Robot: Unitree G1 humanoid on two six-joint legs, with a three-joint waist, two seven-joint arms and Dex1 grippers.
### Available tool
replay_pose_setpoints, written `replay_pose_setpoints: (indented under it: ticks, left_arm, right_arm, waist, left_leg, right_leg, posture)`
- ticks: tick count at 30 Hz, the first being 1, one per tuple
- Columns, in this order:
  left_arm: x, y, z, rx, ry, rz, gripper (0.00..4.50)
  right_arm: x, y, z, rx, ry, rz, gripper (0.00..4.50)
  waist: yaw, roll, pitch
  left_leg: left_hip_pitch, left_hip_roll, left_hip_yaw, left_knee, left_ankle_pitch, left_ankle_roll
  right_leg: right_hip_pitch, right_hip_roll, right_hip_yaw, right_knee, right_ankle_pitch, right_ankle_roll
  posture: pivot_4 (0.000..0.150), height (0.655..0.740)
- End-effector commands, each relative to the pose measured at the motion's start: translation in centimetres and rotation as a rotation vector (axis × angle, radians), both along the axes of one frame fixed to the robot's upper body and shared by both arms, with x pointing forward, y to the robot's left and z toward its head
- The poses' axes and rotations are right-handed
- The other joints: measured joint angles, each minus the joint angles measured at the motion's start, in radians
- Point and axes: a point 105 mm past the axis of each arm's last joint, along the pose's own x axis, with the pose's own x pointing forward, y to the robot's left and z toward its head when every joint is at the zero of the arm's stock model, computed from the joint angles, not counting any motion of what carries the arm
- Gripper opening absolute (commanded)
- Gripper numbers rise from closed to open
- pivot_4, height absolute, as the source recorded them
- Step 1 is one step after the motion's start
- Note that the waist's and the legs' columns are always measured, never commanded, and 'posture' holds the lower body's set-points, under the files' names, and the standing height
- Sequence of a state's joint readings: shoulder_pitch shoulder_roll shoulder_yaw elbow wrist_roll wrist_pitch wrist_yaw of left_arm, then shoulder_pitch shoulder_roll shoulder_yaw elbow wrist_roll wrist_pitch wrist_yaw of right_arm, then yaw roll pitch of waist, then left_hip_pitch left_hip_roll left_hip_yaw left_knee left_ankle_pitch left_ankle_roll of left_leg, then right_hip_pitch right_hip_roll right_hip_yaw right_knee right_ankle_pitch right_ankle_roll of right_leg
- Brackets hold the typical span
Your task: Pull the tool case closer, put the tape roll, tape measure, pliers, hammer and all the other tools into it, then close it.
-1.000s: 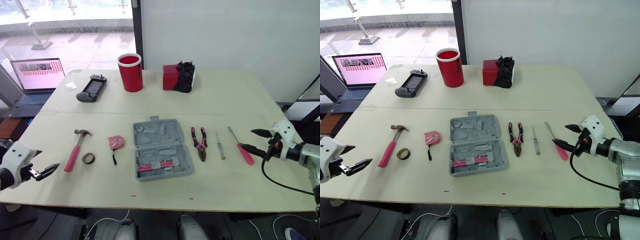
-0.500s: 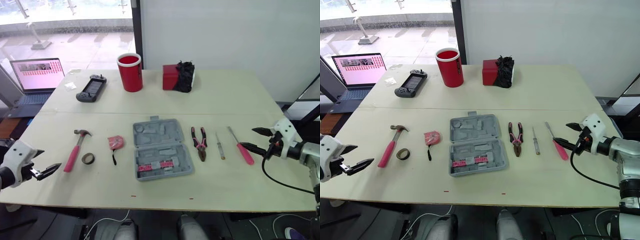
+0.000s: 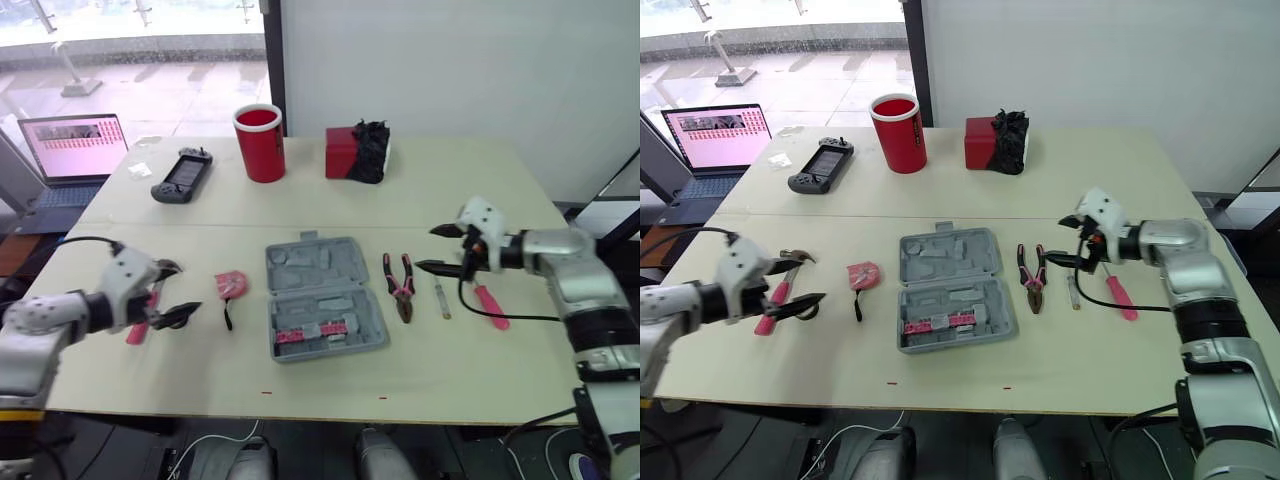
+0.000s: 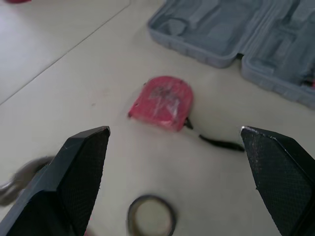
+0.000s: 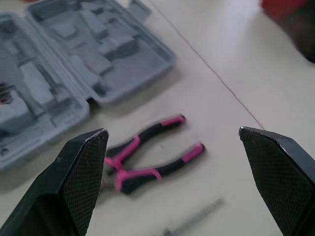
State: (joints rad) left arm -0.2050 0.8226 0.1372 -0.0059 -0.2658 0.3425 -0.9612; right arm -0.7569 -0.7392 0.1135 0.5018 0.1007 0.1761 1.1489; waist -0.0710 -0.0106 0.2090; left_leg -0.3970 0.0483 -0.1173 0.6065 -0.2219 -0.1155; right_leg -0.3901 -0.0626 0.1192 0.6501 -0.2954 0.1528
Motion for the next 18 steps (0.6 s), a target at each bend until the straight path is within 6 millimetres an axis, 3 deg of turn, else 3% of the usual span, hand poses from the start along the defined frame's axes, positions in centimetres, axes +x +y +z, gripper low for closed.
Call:
replay_pose_setpoints:
  ticks: [1, 7, 18]
  left_arm:
    - [1.1, -2.3, -1.2, 0.053, 0.008, -0.045, 3.06]
    - [2.2, -5.5, -3.7, 0.087, 0.066, -0.126, 0.00]
    - [3.8, -7.8, -6.5, 0.118, 0.118, -0.139, 0.00]
  right_arm:
    - [1.4, 1.4, -0.1, -0.118, -0.076, 0.040, 3.08]
    - [2.4, 3.8, -2.9, -0.234, -0.065, 0.124, 0.07]
    - [2.3, 5.9, -6.5, -0.385, -0.055, 0.243, 0.07]
  waist:
    - [0.000, 0.000, 0.000]
    - [0.000, 0.000, 0.000]
    - [-0.001, 0.000, 0.000]
  left_leg:
    - [0.000, 0.000, 0.000, 0.001, 0.000, 0.000]
    - [-0.001, 0.000, 0.000, 0.001, 0.000, 0.000]
    - [-0.002, 0.000, 0.000, 0.001, 0.000, 0.000]
  right_leg:
    - [0.000, 0.000, 0.000, 0.000, 0.000, 0.000]
    - [-0.001, 0.000, 0.000, 0.000, 0.000, 0.000]
    - [-0.002, 0.000, 0.000, 0.002, 0.001, 0.000]
  posture:
    - [0.150, 0.7400]
    - [0.150, 0.7400]
    - [0.150, 0.7400]
